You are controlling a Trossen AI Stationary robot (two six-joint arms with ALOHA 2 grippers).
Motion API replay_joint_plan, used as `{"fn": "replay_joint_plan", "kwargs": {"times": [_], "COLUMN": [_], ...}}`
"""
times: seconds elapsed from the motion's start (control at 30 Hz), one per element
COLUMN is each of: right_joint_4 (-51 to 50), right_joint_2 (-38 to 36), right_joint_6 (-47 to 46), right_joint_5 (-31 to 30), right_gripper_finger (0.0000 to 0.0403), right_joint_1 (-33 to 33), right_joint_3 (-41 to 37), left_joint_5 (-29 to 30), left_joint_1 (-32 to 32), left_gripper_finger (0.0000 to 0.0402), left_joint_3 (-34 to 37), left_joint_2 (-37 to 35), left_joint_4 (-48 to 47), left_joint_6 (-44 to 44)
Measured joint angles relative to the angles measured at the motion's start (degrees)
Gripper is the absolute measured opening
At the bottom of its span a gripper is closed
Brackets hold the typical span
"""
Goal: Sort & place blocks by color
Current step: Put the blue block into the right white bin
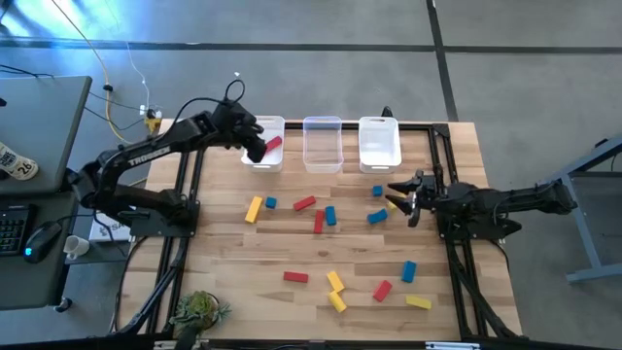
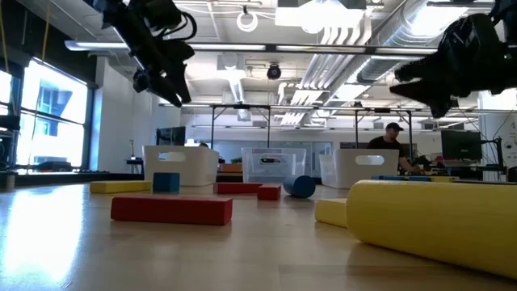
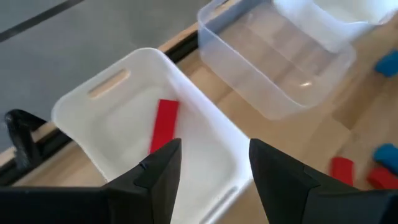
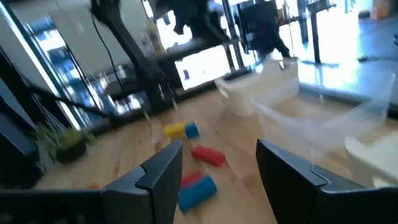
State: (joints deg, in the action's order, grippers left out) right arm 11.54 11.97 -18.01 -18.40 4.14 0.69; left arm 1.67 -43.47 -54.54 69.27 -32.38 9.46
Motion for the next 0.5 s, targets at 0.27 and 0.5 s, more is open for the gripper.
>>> {"fn": "replay_joint_plan", "kwargs": {"times": [0.27,0.5], "right_joint_4": [19.1,8.5], "right_joint_2": [0.0,0.1], "right_joint_6": [-1.2,1.1], "right_joint_5": [6.2,6.4], "right_gripper_finger": [0.0193,0.0193], "right_joint_1": [0.0,0.0], "right_joint_3": [0.0,9.2], "left_joint_5": [0.0,0.0], "left_joint_1": [7.0,13.7], "left_gripper_finger": [0.0175,0.0174], "left_joint_3": [0.0,0.0], "left_joint_2": [-2.0,-2.1], "left_joint_4": [-5.2,-9.0], "left_joint_6": [0.9,1.1]}}
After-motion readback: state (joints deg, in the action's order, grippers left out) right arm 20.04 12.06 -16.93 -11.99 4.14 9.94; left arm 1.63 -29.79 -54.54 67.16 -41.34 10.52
